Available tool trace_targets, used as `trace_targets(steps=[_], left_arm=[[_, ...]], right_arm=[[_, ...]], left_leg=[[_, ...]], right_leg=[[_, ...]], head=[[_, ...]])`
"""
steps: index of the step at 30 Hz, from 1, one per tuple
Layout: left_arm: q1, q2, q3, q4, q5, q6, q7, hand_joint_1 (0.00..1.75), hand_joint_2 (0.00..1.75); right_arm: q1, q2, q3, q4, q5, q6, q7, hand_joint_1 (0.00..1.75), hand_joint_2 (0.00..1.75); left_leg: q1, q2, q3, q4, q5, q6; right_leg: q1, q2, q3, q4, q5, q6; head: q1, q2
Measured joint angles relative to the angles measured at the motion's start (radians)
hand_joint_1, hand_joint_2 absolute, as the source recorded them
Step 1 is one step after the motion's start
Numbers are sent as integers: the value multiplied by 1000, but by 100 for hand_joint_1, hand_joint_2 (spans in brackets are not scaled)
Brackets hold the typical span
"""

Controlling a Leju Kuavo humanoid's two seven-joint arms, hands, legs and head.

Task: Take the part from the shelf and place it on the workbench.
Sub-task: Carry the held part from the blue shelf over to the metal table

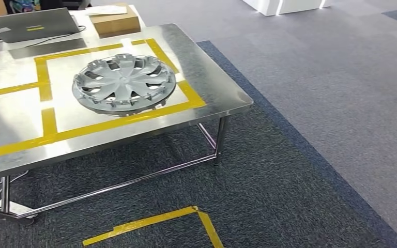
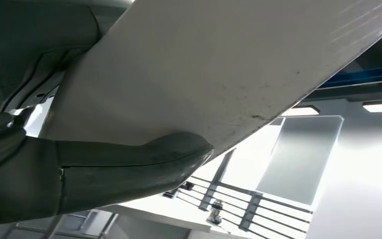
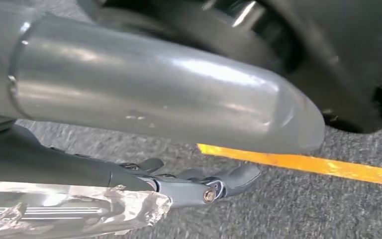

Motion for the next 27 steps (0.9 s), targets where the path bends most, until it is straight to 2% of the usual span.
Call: trace_targets(steps=[1, 2, 3, 4, 5, 7, 8, 10, 11, 12, 13, 14, 15, 16, 17, 18, 20, 23, 25, 27], left_arm=[[0, 0, 0, 0, 0, 0, 0, 175, 175], [0, 0, 0, 0, 0, 0, 0, 175, 175], [-1, 0, 0, 1, 0, 0, 0, 175, 175], [-1, 0, -1, 1, 0, 0, 0, 175, 175], [-1, 0, -1, 1, 0, 0, 0, 175, 175], [1, 0, -1, 1, 1, 0, 0, 175, 175], [2, 0, -1, 1, 2, 0, 0, 175, 175], [2, 1, -2, 1, 3, 0, 1, 175, 175], [1, 1, -2, 2, 3, 0, 1, 175, 175], [0, 1, -3, 2, 3, 0, 1, 175, 175], [0, 1, -3, 4, 3, 0, 1, 175, 175], [1, 1, -3, 5, 3, 0, 2, 175, 175], [2, 1, -4, 7, 3, 0, 2, 175, 175], [3, 1, -4, 8, 3, -1, 2, 175, 175], [3, 2, -4, 9, 3, -1, 2, 175, 175], [3, 2, -4, 9, 3, -1, 2, 175, 175], [2, 2, -5, 9, 3, -1, 2, 175, 175], [7, 2, -5, 10, 3, -1, 2, 175, 175], [9, 1, -7, 10, 3, 0, 2, 175, 175], [8, 0, -10, 11, 3, 0, 2, 175, 175]], right_arm=[[0, 0, 0, 0, 0, -1, 0, 0, 0], [0, 0, 0, 0, 0, -1, 0, 0, 0], [1, 0, 0, 0, 0, -2, 0, 0, 0], [1, 0, 0, 0, 0, -2, 0, 0, 0], [1, 0, 0, 0, 0, -2, 0, 0, 0], [0, 1, 0, 0, 0, -1, 0, 0, 0], [0, 2, 0, 0, 0, -1, 0, 0, 0], [0, 5, 0, 0, 0, -2, 0, 0, 0], [1, 5, 0, 0, 0, -2, -1, 0, 0], [2, 5, 0, 0, 0, -3, -1, 0, 0], [2, 5, 0, 0, 0, -3, -1, 0, 0], [3, 5, -1, 0, 0, -3, -1, 0, 0], [2, 5, -1, 0, 0, -3, -1, 0, 0], [2, 5, 0, 0, 0, -2, -1, 0, 0], [1, 5, 0, 0, 0, -2, -1, 0, 0], [1, 5, 0, 0, 0, -2, -1, 0, 0], [0, 5, 0, 0, -1, -2, -1, 0, 0], [-3, 5, -1, 0, 0, -2, -1, 0, 0], [-4, 5, -1, 0, 0, -2, -2, 0, 0], [-3, 5, -1, 0, 0, -2, -3, 0, 0]], left_leg=[[1, -14, 3, 0, -2, -2], [2, -27, 5, 1, -4, -5], [1, -39, 6, 3, -6, -9], [1, -50, 3, 5, -6, -15], [2, -61, -1, 7, -6, -20], [5, -82, -9, 8, -3, -32], [5, -74, -12, 11, -6, -37], [3, -21, -39, 67, -42, -47], [2, 13, -67, 125, -72, -51], [4, 32, -102, 196, -104, -55], [5, 40, -134, 256, -124, -57], [6, 43, -151, 288, -126, -58], [6, 45, -148, 282, -107, -57], [6, 48, -126, 237, -73, -54], [4, 58, -90, 167, -35, -48], [0, 74, -55, 101, -12, -42], [-8, 98, -14, 23, 0, -33], [-9, 88, -9, 10, -5, -21], [-4, 78, -4, 3, -3, -10], [-1, 69, -2, 0, -4, -3]], right_leg=[[-1, 9, 19, -58, 44, -1], [-3, 32, 46, -127, 83, -3], [-7, 56, 72, -190, 109, -5], [-9, 77, 91, -230, 121, -8], [-9, 88, 100, -246, 119, -12], [-7, 70, 106, -251, 117, -22], [-8, 59, 108, -253, 118, -28], [-10, 33, 113, -259, 118, -39], [-9, 19, 114, -259, 116, -44], [-7, 5, 115, -259, 114, -47], [-6, -8, 117, -259, 111, -48], [-5, -20, 118, -259, 109, -49], [-5, -31, 122, -259, 107, -48], [-4, -41, 126, -259, 104, -47], [-4, -49, 131, -259, 101, -45], [-2, -56, 134, -259, 96, -41], [2, -69, 135, -259, 89, -31], [2, -80, 145, -263, 82, -15], [1, -53, 131, -220, 51, -5], [0, -16, 66, -96, -9, -1]], head=[[0, 0], [1, 0], [1, 0], [1, 0], [1, 0], [1, 0], [0, 0], [-6, 0], [-9, 0], [-10, 0], [-10, 0], [-10, 0], [-10, 0], [-11, 0], [-11, 0], [-10, 0], [-10, 0], [-10, 0], [-5, 0], [2, 0]])
